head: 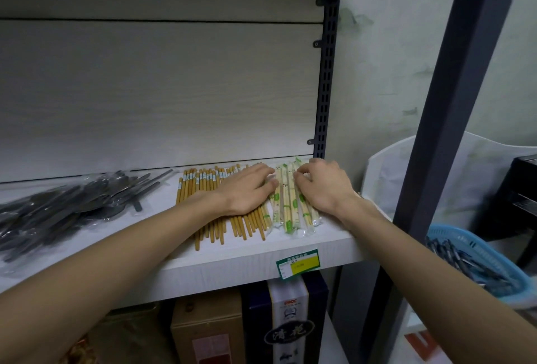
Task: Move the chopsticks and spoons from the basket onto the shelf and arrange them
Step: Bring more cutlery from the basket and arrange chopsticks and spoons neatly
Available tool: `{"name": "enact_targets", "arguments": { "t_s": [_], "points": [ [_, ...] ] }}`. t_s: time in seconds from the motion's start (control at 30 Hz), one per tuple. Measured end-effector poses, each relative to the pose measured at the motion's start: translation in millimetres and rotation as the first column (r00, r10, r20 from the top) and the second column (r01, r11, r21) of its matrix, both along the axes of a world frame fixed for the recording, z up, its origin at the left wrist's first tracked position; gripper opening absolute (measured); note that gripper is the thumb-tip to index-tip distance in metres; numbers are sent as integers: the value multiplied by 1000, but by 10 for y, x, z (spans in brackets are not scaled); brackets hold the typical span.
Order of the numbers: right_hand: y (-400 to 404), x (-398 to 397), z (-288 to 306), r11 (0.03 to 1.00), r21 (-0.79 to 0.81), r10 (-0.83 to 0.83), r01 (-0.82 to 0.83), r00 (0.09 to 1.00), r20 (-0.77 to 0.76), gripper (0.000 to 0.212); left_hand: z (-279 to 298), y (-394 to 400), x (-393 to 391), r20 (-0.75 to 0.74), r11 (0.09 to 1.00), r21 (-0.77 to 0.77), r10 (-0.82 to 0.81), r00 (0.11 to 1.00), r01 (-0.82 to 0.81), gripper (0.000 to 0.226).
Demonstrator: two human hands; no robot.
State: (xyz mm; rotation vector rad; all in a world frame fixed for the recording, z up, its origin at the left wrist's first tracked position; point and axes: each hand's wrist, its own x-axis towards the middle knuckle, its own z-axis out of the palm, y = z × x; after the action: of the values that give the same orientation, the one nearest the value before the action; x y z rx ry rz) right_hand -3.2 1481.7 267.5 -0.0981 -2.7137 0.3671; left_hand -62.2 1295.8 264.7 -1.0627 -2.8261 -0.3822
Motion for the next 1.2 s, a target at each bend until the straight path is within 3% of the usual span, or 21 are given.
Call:
{"name": "enact_targets", "arguments": {
  "t_s": [0.1,0.2,0.47,0.6,0.77,0.9,1.03,1.2],
  "points": [
    [-59,34,35,1000,-20,15,-16,996,-86,45,-1,-41,6,-10,999,1,39,999,-39,54],
    [-141,61,79,999,39,32,-34,998,48,60,47,-77,27,37,999,-32,-1,999,2,51],
    [-65,-7,161,989,-68,139,-128,971,193,34,30,-192,19,93,999,48,-13,996,9,33],
    [-16,-28,108,986,25,160,-166,973,164,34,-15,-256,0,147,994,113,-18,989,2,23],
    [-127,8,-26,985,117,114,-127,987,114,41,17,-191,79,45,997,67,-27,999,24,51],
    [-158,40,-24,985,124,104,-121,985,141,46,39,-137,64,80,996,-74,-46,996,52,60],
    [-159,55,-15,993,71,85,-95,987,133,46,-1,-128,26,20,998,-58,-23,1000,24,52],
    [-142,12,28,982,-185,59,-37,992,116,16,-2,-105,21,4,993,-110,-36,999,37,52]
  ]
}}
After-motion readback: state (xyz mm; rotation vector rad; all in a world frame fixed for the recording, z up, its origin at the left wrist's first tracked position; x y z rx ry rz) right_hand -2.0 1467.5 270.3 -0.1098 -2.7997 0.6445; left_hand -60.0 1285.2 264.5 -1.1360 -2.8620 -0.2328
